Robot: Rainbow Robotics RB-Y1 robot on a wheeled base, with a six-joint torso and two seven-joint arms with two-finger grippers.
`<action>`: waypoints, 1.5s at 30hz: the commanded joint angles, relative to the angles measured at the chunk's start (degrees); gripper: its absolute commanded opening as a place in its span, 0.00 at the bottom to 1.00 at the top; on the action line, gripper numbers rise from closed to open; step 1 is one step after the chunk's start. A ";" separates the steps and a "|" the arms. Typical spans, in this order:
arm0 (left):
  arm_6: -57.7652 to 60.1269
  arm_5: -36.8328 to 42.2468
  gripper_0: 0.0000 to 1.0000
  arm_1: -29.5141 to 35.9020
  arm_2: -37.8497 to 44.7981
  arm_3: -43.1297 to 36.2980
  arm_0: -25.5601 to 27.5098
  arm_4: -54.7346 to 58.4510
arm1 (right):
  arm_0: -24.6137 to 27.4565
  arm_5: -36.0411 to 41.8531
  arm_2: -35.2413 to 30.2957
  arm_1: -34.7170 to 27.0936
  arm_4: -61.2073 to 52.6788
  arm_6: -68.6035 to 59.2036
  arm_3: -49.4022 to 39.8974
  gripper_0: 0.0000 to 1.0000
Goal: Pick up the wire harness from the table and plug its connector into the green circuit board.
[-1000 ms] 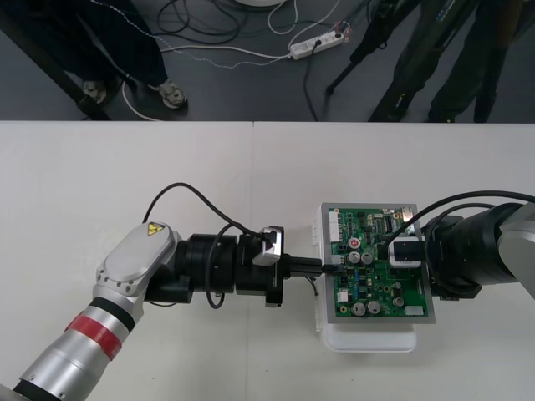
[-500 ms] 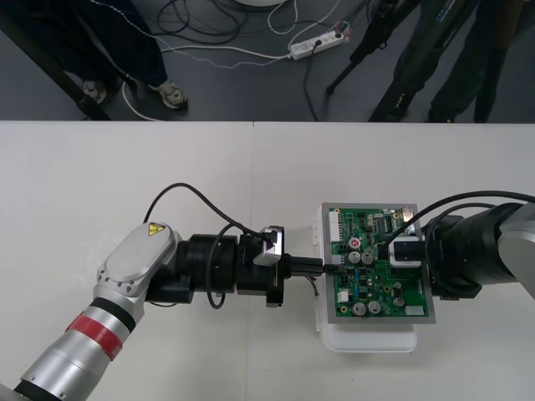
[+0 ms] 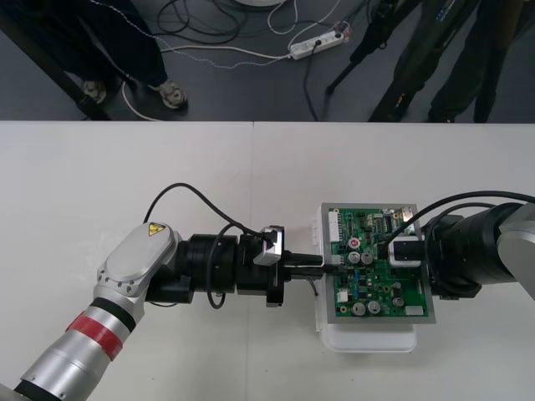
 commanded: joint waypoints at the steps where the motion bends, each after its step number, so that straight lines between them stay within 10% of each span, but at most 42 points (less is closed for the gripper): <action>1: -4.71 2.01 1.00 -1.00 -1.60 -0.97 -2.03 2.08 | 0.56 -0.18 0.61 0.93 0.34 0.78 -2.24 1.00; 24: -4.97 -0.28 1.00 7.71 -1.43 -1.50 -1.85 7.79 | 0.56 -0.18 -3.26 -0.21 -1.16 2.89 -1.19 1.00; 45: -1.37 -3.35 1.00 20.01 1.04 -10.02 1.66 7.79 | 0.56 -0.18 -16.71 -10.93 -27.08 18.45 9.27 1.00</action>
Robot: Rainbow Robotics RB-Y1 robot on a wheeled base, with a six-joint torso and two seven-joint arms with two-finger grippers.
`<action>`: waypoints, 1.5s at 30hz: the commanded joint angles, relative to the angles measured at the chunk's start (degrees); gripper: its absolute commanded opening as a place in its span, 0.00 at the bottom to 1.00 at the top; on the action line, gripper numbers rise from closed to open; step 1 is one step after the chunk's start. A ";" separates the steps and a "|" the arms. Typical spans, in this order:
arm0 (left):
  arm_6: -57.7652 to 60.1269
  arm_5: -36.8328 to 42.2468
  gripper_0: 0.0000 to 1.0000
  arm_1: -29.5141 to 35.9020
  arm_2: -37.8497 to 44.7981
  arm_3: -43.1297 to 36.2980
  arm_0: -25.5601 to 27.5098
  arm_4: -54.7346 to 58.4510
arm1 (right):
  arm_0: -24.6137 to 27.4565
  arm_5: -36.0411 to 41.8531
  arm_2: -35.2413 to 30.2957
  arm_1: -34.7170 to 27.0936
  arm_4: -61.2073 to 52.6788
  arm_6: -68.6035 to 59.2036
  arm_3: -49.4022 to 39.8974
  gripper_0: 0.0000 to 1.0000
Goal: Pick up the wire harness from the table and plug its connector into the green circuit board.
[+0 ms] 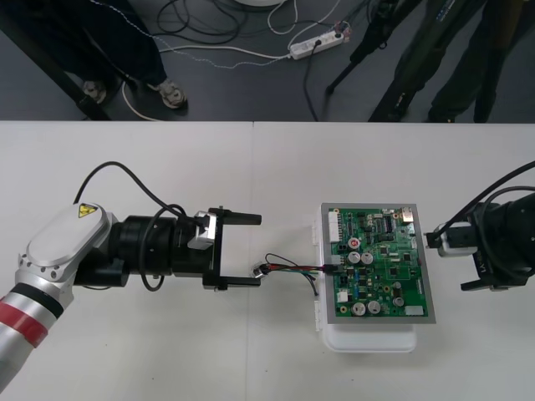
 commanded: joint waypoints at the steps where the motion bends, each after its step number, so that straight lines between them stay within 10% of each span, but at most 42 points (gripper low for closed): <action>1: -1.10 -3.31 1.00 5.04 1.12 -3.85 1.36 0.10 | 0.63 -0.19 -4.80 -4.33 -5.66 2.21 0.17 1.00; 27: 14.99 -8.76 1.00 22.88 8.76 -18.35 5.58 -3.68 | 3.36 3.77 -13.15 -5.21 -40.90 -0.95 0.26 1.00; 45: 22.46 -10.25 1.00 32.11 12.63 -26.62 6.81 -3.07 | 4.15 -0.19 -17.90 11.75 -37.48 0.98 0.17 1.00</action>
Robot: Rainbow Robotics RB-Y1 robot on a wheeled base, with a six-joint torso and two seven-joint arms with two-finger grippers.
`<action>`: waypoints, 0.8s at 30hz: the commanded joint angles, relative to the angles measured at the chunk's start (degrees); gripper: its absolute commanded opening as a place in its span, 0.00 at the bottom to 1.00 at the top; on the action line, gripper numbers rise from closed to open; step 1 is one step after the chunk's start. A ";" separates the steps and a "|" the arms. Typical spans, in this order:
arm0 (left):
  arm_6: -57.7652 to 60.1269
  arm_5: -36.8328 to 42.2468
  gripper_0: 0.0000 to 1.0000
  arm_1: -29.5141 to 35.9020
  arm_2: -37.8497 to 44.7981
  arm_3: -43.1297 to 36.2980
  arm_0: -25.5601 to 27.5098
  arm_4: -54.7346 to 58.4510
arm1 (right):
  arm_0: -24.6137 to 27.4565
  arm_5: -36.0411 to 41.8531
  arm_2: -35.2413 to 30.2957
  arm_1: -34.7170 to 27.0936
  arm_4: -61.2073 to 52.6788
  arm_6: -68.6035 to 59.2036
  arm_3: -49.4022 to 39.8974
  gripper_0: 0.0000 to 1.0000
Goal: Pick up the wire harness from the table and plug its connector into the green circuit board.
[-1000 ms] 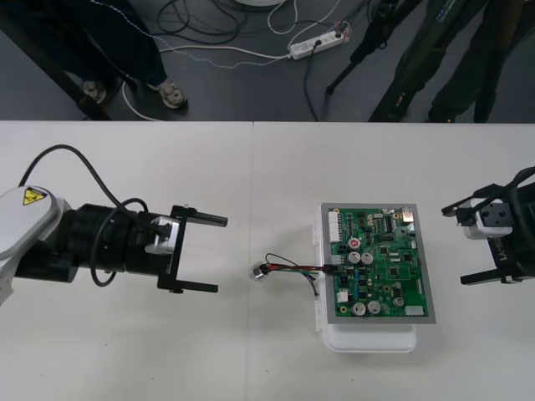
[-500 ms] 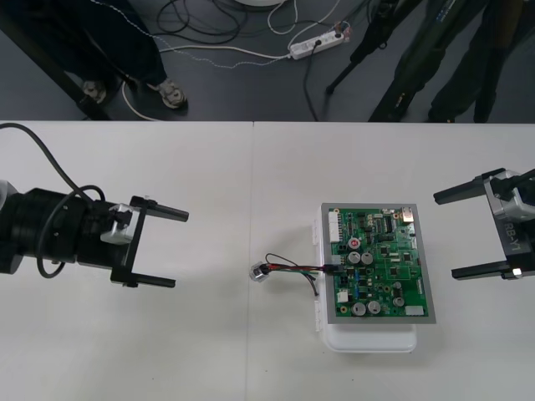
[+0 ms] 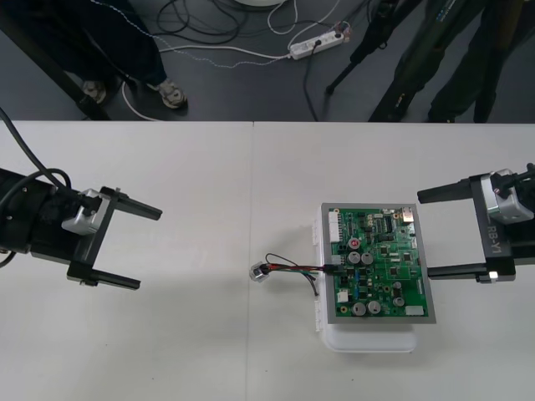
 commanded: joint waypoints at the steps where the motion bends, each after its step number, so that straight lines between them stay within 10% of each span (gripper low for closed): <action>1: 1.59 -2.55 1.00 3.95 1.97 -2.65 1.20 0.59 | 0.78 -0.42 -2.06 2.65 1.42 -0.19 -0.28 1.00; 24: 4.31 -2.46 1.00 3.34 3.82 -1.07 1.11 -1.87 | 3.86 -0.42 -2.06 6.43 6.34 5.52 -5.82 1.00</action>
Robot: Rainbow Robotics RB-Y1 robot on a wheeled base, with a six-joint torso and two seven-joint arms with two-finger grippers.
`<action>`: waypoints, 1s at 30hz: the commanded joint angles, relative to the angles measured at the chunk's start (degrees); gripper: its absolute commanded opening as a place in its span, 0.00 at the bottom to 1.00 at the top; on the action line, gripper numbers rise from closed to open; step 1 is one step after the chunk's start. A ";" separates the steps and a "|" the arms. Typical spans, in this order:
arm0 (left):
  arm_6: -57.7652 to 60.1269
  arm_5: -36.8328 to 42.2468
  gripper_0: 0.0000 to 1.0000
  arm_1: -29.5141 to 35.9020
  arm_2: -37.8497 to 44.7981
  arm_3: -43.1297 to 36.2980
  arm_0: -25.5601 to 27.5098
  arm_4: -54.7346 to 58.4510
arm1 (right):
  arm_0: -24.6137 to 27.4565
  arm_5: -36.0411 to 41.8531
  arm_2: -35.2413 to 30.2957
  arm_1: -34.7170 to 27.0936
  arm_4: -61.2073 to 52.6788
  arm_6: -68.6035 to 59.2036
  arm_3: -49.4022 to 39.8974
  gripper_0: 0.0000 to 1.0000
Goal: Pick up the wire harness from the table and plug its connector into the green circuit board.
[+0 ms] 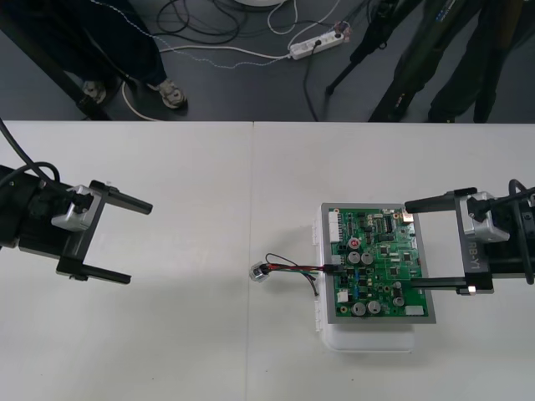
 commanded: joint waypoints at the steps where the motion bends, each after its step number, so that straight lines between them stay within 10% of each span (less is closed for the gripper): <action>1: 4.19 -2.25 1.00 1.36 1.88 0.64 0.85 -0.54 | 1.15 -0.37 -1.86 0.81 0.21 3.13 -1.96 1.00; 30: 6.12 -8.41 1.00 -3.73 5.13 0.99 0.85 -5.20 | 0.97 -0.37 -2.56 0.89 -0.14 0.85 -1.96 1.00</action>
